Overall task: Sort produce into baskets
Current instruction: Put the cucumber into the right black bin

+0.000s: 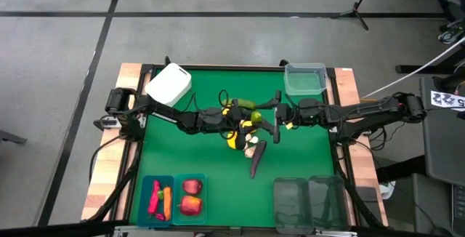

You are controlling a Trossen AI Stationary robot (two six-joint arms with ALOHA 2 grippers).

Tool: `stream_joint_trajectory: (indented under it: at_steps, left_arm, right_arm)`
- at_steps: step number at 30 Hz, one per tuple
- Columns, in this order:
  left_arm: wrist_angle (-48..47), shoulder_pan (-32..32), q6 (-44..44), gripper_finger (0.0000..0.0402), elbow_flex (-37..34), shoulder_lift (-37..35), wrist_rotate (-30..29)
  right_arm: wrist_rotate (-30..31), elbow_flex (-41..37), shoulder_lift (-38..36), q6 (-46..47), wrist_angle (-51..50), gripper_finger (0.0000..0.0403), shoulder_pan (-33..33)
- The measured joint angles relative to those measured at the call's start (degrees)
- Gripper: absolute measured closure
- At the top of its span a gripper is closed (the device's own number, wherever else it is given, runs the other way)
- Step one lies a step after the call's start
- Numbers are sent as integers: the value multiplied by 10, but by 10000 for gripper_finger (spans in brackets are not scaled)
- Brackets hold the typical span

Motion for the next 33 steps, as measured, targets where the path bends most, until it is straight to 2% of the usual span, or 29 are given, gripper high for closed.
stream_joint_trajectory:
  at_steps: [5, 13, 22, 24, 30, 33]
  left_arm:
    - [0, 0, 0, 231, 0, 0, 0]
    - [-4, 0, -1, 231, 0, 0, 0]
    - [-15, 0, 4, 225, 0, 0, 0]
    - [-28, 0, 4, 212, 1, 0, 5]
    - [-55, 1, 14, 152, 1, -2, 69]
    - [-82, 2, -5, 129, 2, -2, 77]
  right_arm:
    - [0, 0, 2, 0, 0, 148, 0]
    - [-4, 0, 1, 0, -11, 262, 0]
    - [-2, 0, 1, 2, -13, 264, 0]
    - [0, -1, 2, 5, -15, 264, 0]
    - [-6, -1, 1, 12, -15, 264, 1]
    - [-6, -2, -4, 18, -15, 263, 1]
